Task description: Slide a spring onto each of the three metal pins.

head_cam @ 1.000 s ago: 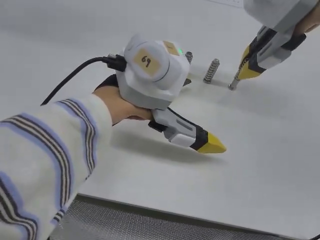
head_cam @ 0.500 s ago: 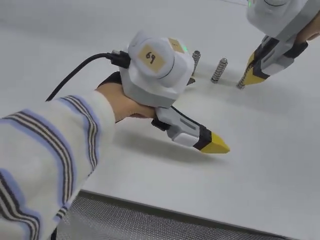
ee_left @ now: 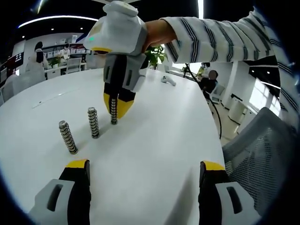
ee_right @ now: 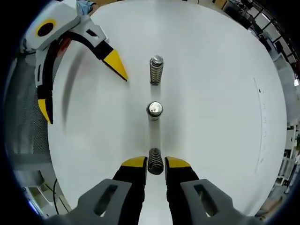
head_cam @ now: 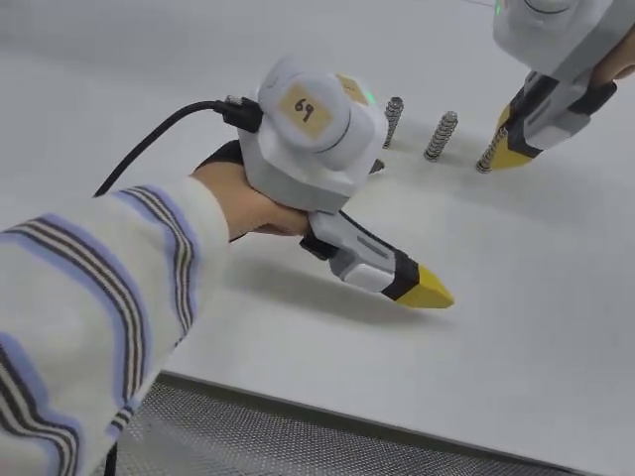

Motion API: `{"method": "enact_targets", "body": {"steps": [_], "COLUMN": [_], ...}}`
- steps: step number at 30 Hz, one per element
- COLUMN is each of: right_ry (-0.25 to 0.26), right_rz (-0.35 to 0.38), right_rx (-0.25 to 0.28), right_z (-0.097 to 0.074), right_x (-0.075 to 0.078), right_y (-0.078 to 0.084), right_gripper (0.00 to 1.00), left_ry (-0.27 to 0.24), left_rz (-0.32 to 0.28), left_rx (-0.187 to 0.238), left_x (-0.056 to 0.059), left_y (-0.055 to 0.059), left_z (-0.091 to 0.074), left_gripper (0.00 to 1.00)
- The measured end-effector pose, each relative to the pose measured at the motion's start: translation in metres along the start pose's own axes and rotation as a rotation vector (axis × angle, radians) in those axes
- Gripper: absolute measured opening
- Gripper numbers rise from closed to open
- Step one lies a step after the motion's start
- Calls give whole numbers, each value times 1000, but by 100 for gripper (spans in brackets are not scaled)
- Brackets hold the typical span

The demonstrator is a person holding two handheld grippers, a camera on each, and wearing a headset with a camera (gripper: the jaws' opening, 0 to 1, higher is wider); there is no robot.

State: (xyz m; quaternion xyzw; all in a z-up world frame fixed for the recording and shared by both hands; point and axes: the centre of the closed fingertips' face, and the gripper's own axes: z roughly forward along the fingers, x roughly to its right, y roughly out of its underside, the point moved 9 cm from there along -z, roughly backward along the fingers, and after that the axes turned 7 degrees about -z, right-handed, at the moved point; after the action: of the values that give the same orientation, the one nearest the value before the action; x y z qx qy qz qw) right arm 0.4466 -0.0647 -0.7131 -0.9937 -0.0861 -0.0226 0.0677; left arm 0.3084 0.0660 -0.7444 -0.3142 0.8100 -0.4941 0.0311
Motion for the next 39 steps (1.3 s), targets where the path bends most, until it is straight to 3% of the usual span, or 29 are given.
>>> {"method": "enact_targets", "body": {"steps": [3,9,16,21,27,36,39], "right_ry": [3,7,39,96,125,166,215], "right_rz": [-1,4,22,57,115,190,214], "right_rx": [2,26,67,100,139,240,296], "right_z": [1,-3,-18,-30,-40,-54,-58], "right_x": [0,-5,-9,-13,-20,-35,-36], "right_y": [1,2,1,6,12,16,16], "right_gripper": [20,22,28,41,52,59,64], "left_ry": [3,4,-5,-7,-12,-21,-26], "left_rz": [-10,-12,-26,-44,-46,-60,-65], "left_rx": [2,2,2,6,15,29,25], "left_x": [-1,1,0,0,-2,-4,-5], "left_y": [0,-1,-1,-3,-5,-8,-7], "left_z": [0,-2,-5,-10,-17,-29,-33], "left_gripper": [95,95,94,96,97,98,98]}}
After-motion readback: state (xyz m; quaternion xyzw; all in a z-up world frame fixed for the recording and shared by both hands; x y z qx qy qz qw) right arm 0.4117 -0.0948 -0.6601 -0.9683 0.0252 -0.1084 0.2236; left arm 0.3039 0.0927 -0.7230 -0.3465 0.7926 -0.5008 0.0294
